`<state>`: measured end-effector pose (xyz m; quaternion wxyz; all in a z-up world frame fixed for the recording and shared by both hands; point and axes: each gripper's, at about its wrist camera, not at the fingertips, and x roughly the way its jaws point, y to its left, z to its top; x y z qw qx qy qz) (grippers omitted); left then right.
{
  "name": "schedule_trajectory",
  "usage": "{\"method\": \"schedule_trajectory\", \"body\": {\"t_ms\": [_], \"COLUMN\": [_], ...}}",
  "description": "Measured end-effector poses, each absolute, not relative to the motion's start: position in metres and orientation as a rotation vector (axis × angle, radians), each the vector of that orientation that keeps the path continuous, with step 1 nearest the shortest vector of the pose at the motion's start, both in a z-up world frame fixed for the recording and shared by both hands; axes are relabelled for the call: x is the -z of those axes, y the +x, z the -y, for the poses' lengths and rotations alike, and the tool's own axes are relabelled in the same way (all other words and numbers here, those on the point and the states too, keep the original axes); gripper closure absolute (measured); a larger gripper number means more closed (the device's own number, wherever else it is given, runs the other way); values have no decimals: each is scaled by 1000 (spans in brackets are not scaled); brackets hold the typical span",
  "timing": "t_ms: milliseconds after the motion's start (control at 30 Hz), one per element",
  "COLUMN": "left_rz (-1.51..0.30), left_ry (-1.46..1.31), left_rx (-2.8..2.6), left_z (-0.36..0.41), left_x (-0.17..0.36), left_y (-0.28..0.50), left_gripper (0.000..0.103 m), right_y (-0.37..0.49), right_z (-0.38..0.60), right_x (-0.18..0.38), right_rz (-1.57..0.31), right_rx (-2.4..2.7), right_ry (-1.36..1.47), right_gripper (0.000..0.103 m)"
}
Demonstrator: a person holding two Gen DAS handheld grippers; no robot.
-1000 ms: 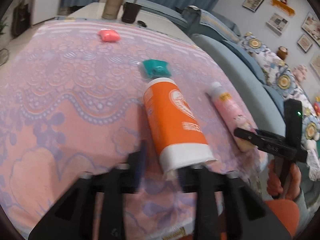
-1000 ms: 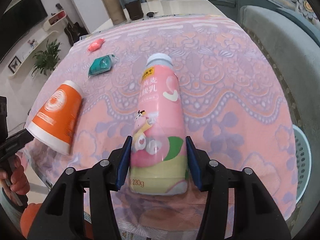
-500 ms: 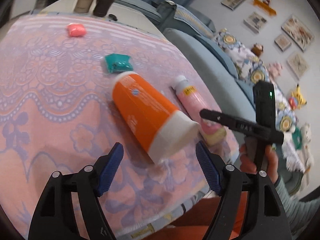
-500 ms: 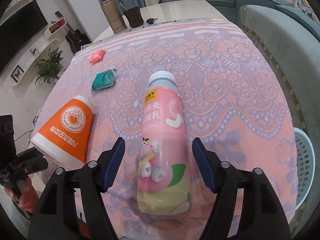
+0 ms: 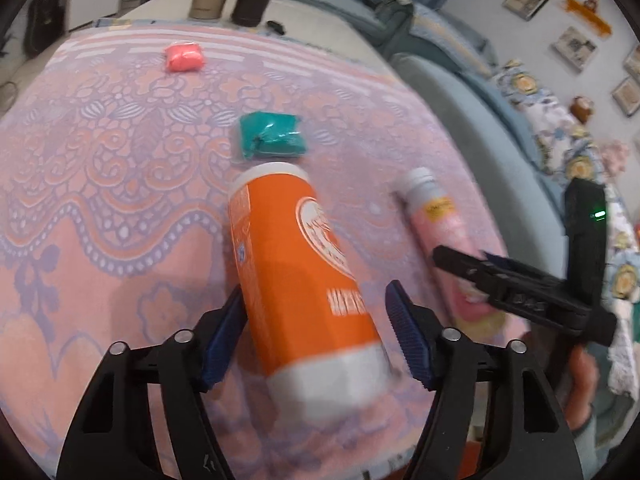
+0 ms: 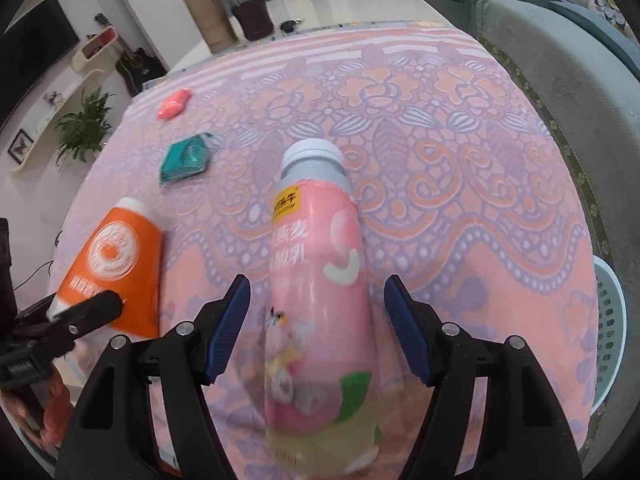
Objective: Collect trash
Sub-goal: 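Grasp the pink yogurt bottle with the right tool while the left tool holds the cup, then carry cup and bottle to the wastebasket and open both tools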
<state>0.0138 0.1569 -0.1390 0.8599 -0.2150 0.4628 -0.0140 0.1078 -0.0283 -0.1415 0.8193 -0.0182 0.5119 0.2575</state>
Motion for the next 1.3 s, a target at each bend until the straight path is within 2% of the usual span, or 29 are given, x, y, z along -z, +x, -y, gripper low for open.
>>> {"method": "schedule_trajectory", "body": {"t_ms": [100,167,433,733,867,1067,1300], "left_rz": [-1004,-993,-857,-742,-719,-727,-845], "left_ry": [-453,-422,-335,-241,-185,-82,33], "left_rx": [1,-8,71,223,293,396,470], "left_z": [-157,-153,-119,-36,13,99,176], "left_x": [145,141,92,27,11,13,70], "left_y": [23,25,21,53,72,104,136], "left_gripper": [51,53,55,55,55,55,54], "right_y": [114,114,103,96,95,94,99], "right_z": [24,20,48,158,212,296,361], "right_x": [143,142,112,55,46,68,137], "right_rz": [-1116,-1113,-993,-793,-734,-727,-845], "right_rx": [-554,-551,-591,-484,-384,-179,-17], "right_ry": [-36,-61,47,265,306,345,441], "right_gripper": [38,58,58,58,58,58,58]}}
